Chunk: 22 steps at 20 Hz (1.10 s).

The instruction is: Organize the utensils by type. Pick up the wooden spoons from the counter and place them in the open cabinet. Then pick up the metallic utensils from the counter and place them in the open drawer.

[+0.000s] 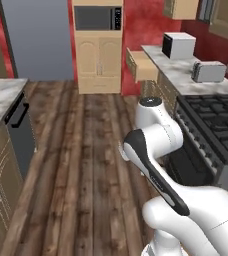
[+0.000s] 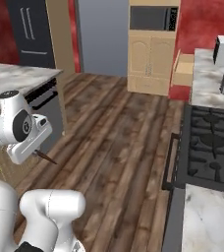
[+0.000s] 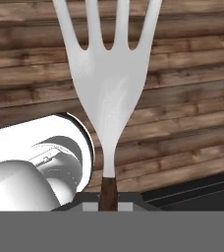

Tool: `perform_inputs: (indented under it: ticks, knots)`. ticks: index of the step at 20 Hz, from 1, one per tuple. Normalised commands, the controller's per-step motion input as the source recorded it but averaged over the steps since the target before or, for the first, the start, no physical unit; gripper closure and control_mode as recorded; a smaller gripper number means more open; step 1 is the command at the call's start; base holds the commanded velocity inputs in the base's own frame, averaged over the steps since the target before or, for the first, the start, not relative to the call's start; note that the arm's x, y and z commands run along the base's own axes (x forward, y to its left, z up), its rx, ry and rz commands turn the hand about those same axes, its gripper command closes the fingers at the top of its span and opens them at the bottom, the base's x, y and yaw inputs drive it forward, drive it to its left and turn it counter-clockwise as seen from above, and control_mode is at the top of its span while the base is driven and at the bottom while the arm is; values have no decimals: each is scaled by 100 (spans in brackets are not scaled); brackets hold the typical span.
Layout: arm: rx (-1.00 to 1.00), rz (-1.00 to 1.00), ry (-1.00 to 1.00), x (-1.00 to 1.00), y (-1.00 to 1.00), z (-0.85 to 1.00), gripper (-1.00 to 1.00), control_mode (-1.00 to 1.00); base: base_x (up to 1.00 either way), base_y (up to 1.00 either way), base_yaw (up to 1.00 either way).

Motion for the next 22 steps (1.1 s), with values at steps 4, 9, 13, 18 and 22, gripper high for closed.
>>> perform_inputs:
  ticks: [4,9,13,18,22]
  knots:
    - [0,0,0,0,0,0,100,100,100,-7,0]
    - [0,0,0,0,0,0,100,100,100,0,0]
    - [0,0,0,0,0,0,100,100,100,0,0]
    - [0,0,0,0,0,0,100,100,100,0,-2]
    - [0,0,0,0,0,0,100,100,100,0,-4]
